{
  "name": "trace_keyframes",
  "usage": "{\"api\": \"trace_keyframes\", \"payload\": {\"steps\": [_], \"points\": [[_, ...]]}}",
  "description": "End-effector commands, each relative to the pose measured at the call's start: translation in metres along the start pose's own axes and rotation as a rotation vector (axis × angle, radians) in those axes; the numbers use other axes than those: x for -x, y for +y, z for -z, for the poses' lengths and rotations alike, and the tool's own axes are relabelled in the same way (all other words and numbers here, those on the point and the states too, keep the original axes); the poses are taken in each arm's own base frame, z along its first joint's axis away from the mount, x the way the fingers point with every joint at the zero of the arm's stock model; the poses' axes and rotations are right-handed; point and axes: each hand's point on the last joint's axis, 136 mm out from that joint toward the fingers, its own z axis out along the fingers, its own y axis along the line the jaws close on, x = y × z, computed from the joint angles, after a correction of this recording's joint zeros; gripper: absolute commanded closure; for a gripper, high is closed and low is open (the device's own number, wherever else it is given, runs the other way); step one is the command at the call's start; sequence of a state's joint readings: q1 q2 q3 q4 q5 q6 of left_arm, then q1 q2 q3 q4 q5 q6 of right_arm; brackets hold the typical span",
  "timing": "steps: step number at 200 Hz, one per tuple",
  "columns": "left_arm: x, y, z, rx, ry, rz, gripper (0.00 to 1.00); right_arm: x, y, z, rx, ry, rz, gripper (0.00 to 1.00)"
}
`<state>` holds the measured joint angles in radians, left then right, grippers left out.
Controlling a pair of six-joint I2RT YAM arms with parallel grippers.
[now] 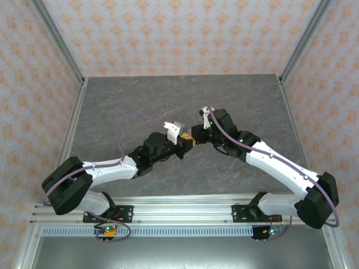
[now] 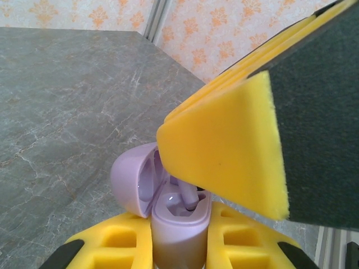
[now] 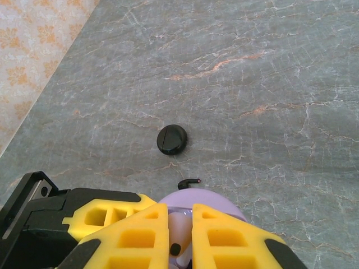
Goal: Insert the wireless bluetooth earbuds into the charging case
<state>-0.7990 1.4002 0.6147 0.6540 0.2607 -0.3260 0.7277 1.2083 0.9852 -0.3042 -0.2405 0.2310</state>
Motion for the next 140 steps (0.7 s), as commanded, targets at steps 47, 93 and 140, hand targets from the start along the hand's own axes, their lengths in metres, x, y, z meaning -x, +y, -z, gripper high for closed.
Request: {"api": "trace_keyframes", "payload": {"steps": [47,93,140], "points": [[0.045,-0.007,0.005,0.013,-0.135,0.02,0.95,-0.007,0.004,0.01,0.026,0.009,0.001,0.85],[0.043,-0.011,0.005,-0.005,-0.124,-0.002,0.95,-0.007,0.004,0.008,0.023,0.019,-0.01,0.88],[0.044,-0.015,0.005,-0.024,-0.12,-0.025,0.95,-0.003,0.013,0.012,0.058,0.029,-0.018,0.9]]}}
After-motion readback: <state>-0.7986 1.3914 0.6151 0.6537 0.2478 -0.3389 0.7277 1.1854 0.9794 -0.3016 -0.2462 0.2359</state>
